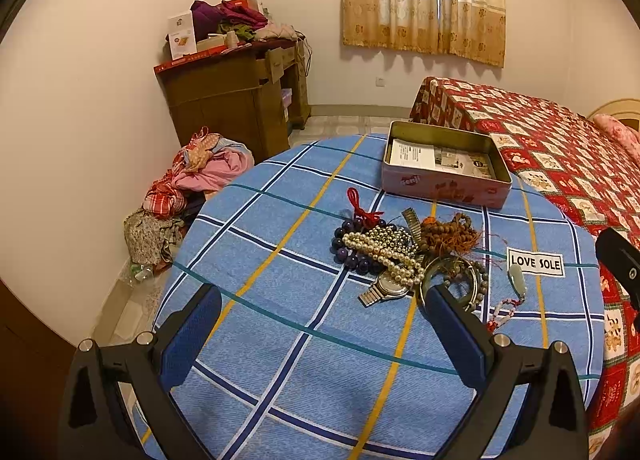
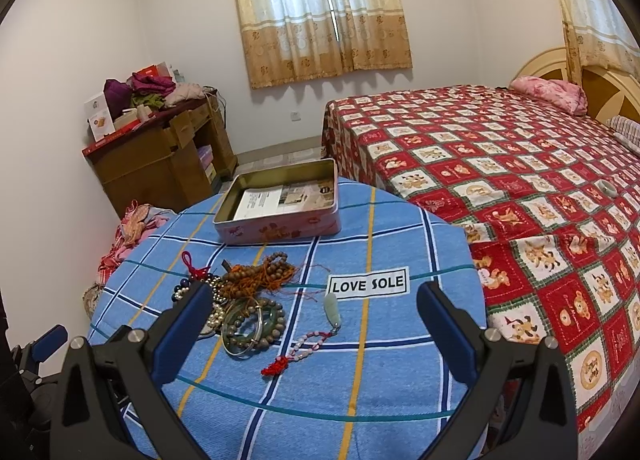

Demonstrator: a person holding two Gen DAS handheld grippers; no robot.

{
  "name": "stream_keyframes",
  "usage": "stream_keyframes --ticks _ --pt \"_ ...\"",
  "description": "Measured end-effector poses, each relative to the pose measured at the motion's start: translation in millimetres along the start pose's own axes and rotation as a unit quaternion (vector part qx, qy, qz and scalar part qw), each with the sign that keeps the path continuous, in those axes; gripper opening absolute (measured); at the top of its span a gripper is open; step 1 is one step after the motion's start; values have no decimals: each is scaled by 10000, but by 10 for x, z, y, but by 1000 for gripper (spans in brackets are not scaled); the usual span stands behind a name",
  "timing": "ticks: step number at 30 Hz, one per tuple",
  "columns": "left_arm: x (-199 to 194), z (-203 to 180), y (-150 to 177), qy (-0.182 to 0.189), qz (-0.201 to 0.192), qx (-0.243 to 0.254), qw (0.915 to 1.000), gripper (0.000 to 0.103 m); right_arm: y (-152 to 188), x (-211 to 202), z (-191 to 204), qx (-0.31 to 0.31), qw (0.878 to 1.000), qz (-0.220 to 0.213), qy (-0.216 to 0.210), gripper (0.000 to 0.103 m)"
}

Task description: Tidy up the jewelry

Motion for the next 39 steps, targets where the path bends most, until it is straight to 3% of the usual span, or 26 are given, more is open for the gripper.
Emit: stream_keyframes --ticks 11,16,18,24,30,35,37,38,39 --pt "270 -2 13 100 340 51 9994 101 35 219 -12 -64 9997 218 -100 103" --pt "534 78 67 153 676 -47 9976 101 89 444 -18 -168 9979 575 -246 71" --pt "593 141 72 141 678 -119 9975 101 88 567 -23 -185 9960 760 -439 62" --pt "704 284 -2 70 547 -181 9983 101 -107 913 65 22 9804 1279 -1497 62" --pt "854 367 -71 152 707 -252 9971 101 -286 1411 379 63 9586 1936 -2089 62" --pt "934 466 -106 134 770 -346 9963 101 -309 1821 532 107 9486 2455 -1997 62" --pt "965 503 -109 137 804 -403 9959 101 -313 1864 559 140 9496 2427 -1976 62" --pt "979 522 -110 145 822 -436 9956 101 -331 1873 548 100 9506 2436 -1922 60" --pt "990 535 -107 156 841 -469 9952 101 -338 1879 563 28 9516 2430 -1885 51"
Point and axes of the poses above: each gripper's, at about its wrist camera, not at the fingertips, and x roughly the way its jaws point, z to its left, y to its underside, the point moved 5 cm from there along x, roughly the way its jaws point, and after that the axes turned 15 degrees about z, right-handed, at the moved point
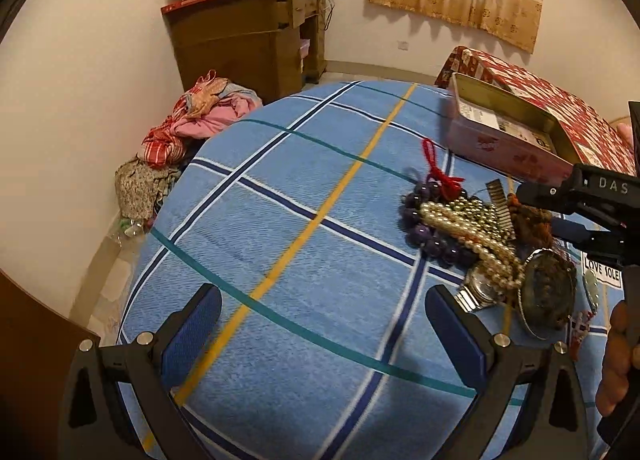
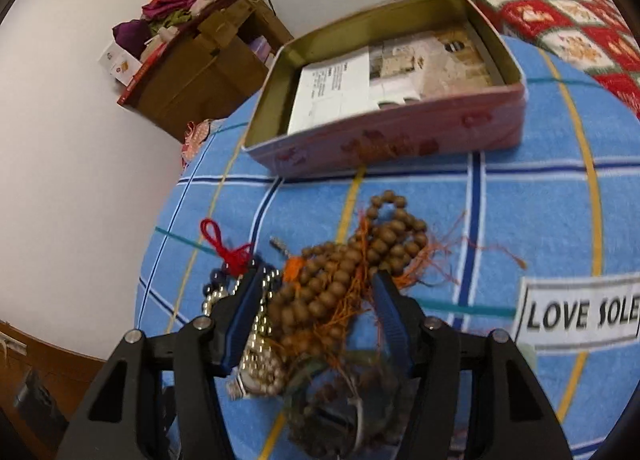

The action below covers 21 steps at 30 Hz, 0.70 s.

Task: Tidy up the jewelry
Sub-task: 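Grasp the brown wooden bead strand with the right tool and lift it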

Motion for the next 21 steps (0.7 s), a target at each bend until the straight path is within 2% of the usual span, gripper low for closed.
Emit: stream_keyframes --ticks 1,5,9,14,17,18,19,20,21 --pt "8 5 2 13 13 -21 10000 101 -8 13 -13 -5 10000 63 -40 37" --pt "24 13 -13 60 50 -79 9999 101 -63 -1 -106 66 9987 153 -472 30" --pt "2 1 -12 68 27 -57 10000 101 -73 -218 -81 6 9952 -61 -974 14" --pt "-43 3 -24 80 -14 -79 9999 101 -54 -634 85 -341 9915 -553 -1131 12" --pt "-79 -14 -23 93 -45 -80 9999 101 -83 -716 151 -527 9933 -759 -690 16" --pt "-86 -20 -21 94 -56 -75 9999 101 -73 -707 146 -590 9938 -772 -535 23" --pt "-94 -23 -18 96 -67 -69 9999 101 -80 -664 130 -593 9944 -711 -515 50" --pt "-97 -26 -17 92 -70 -66 9999 101 -93 -581 100 -546 9956 -579 -494 69" --pt "-96 -27 -13 90 -66 -68 9999 101 -91 -489 59 -465 9967 -471 -472 98"
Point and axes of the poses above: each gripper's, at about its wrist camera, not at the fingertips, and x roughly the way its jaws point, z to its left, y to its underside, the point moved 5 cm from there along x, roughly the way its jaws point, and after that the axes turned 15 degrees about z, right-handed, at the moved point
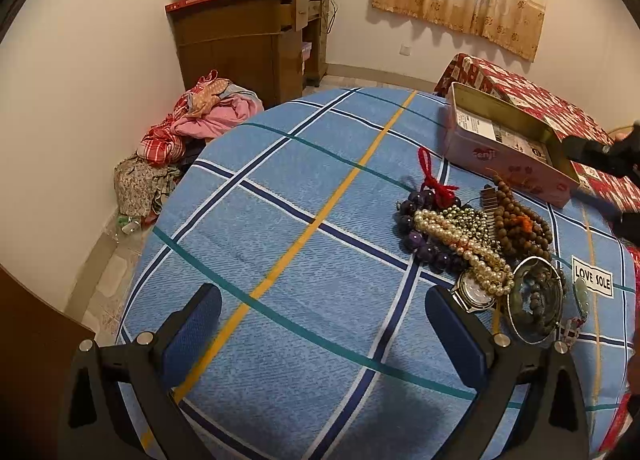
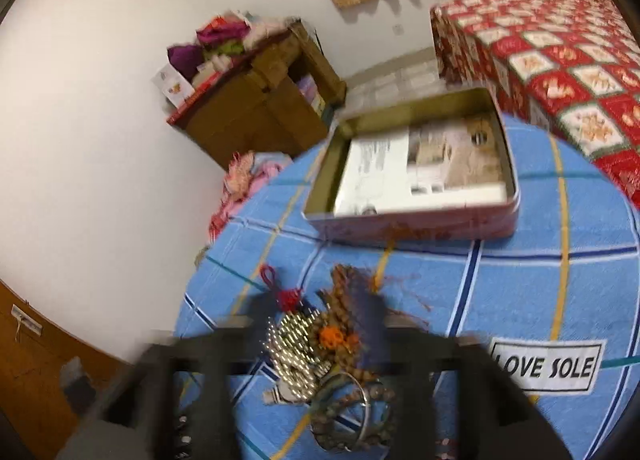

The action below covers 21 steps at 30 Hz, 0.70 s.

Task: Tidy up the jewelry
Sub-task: 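Grasp the brown wooden bead strand with the right tool and lift it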

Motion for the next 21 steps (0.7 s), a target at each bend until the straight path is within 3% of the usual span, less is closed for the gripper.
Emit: stream_keyframes --ticks 3,8,9,11,12,16,21 --pt "-10 -5 0 -8 -15 -5 10000 101 41 243 -78 -18 9995 298 56 99" --pt "-38 22 -2 -17 -5 -63 10000 101 127 636 -45 -372 9945 909 367 75" --pt "-44 27 2 -15 -3 -73 10000 101 121 641 -18 -519 9935 831 572 67" --pt "-53 37 -6 -10 -11 -79 10000 101 130 649 6 -673 9904 945 745 32" --pt "-62 41 -8 -15 -22 -85 10000 101 127 629 -3 -642 9908 955 715 27" --pt "-67 46 -20 11 -39 -90 10000 101 86 324 28 -648 9941 579 645 25" --pt "-75 4 -9 53 -39 -32 10000 101 -42 -218 161 -676 9976 -18 162 25"
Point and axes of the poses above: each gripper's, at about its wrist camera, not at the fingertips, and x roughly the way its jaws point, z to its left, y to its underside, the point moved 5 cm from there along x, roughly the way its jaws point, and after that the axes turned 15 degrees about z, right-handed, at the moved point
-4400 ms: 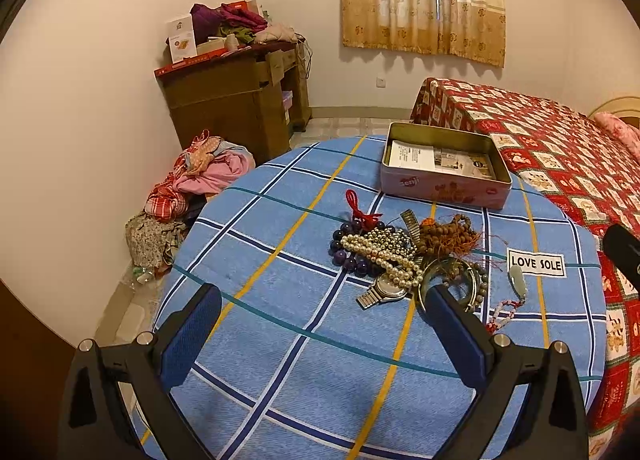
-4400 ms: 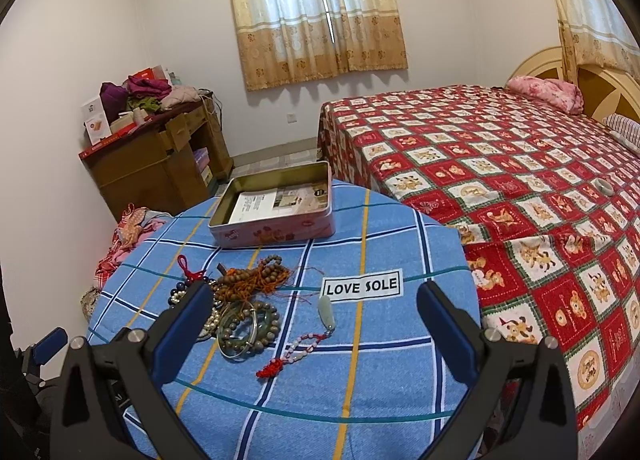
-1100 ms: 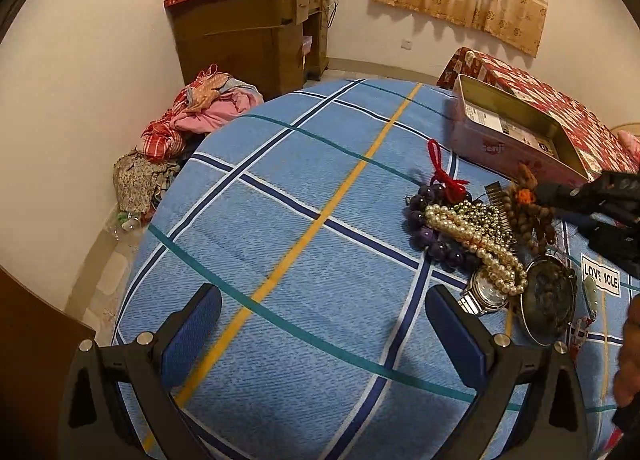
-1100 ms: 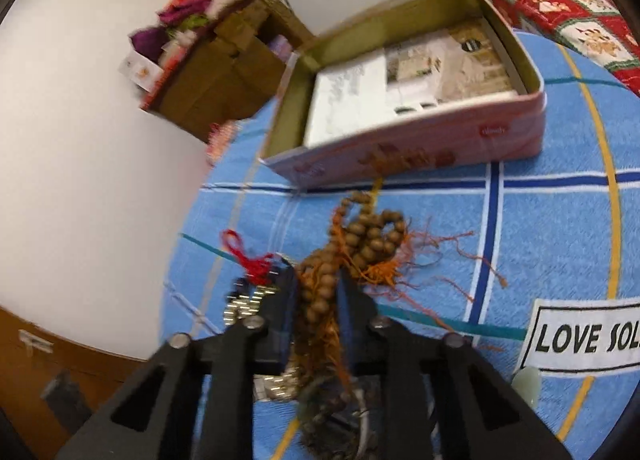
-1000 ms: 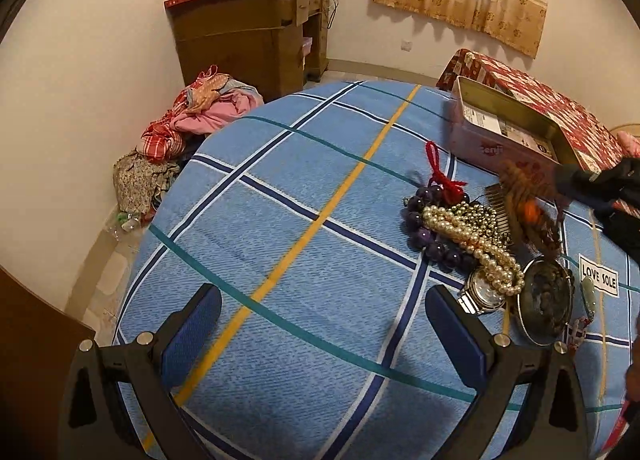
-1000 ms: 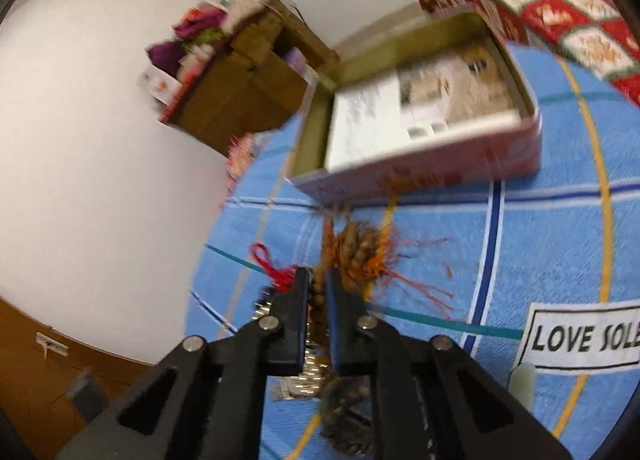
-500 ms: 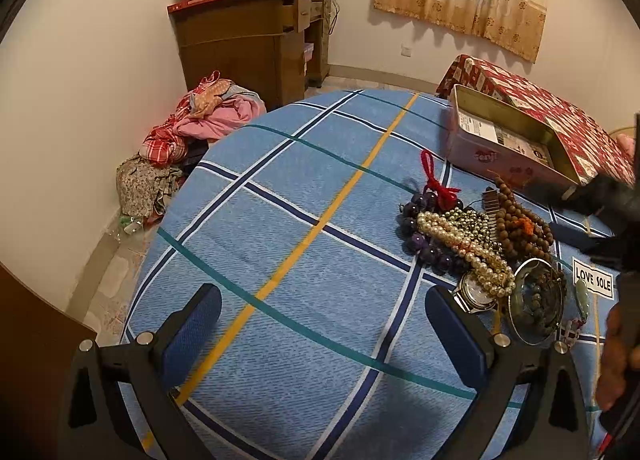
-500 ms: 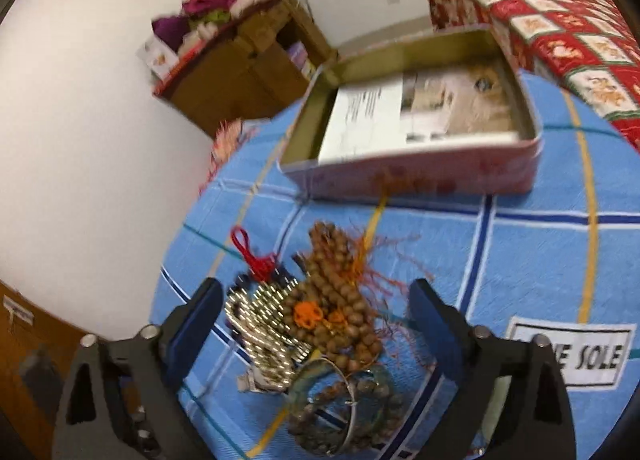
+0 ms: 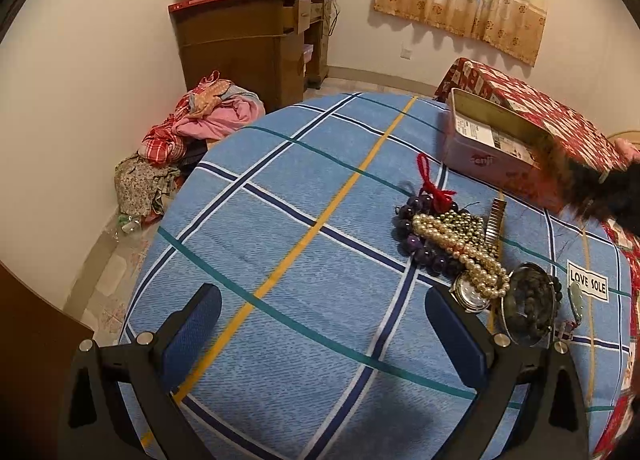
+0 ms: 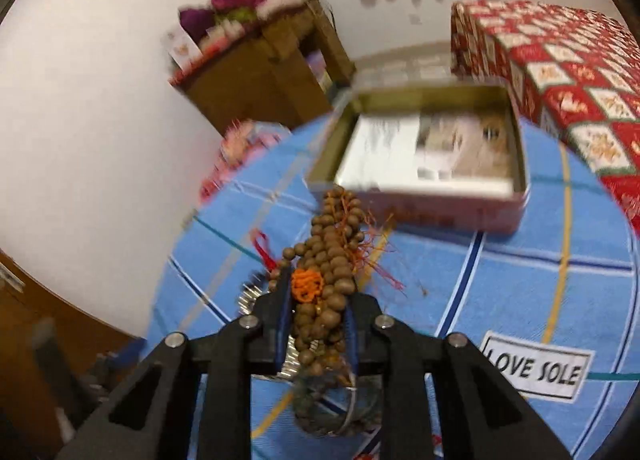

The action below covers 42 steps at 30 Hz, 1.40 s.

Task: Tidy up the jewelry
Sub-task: 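Grasp the brown wooden bead strand with the right tool and lift it, then set the brown beads on the cloth with the right tool while the left tool grasps the green jade bangle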

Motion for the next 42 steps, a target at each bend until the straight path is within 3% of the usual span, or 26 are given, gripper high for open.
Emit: stream_keyframes --ticks 6,10,15,18,21,24,28,30,33,37,42 --pt "-25 -42 -27 -43 -111 146 9998 101 -244 -357 97 -215 9976 -655 109 25" --pt "-38 -22 -91 92 -172 94 9998 101 -309 -463 23 -77 9965 -836 -16 25" --pt "-177 -284 -62 950 -388 542 9932 101 -145 -497 14 -34 9955 -935 -121 25" --pt "-257 -645 51 1352 -439 1277 9816 100 -56 -545 -19 -43 9956 -939 -11 25" --pt "-219 -922 172 1438 -244 1793 9729 86 58 -617 -44 4 9954 -952 55 25" --pt "-131 -946 220 1573 80 1635 9739 82 161 -679 -82 32 9950 -992 138 26" --pt "-229 -985 153 1850 7 1482 9715 80 230 -758 -143 73 9941 -1060 215 26" --pt "-267 -1051 97 2050 0 1481 9675 66 243 -800 -207 190 9936 -1107 149 26" --pt "-283 -1229 20 2374 137 1564 9587 63 256 -857 -269 293 9925 -1178 115 26" --pt "-248 -1463 77 2541 161 1873 9487 61 331 -932 -346 396 9911 -1263 127 26" --pt "-23 -1614 150 2531 609 1977 9451 44 372 -997 -486 584 9895 -1323 75 26"
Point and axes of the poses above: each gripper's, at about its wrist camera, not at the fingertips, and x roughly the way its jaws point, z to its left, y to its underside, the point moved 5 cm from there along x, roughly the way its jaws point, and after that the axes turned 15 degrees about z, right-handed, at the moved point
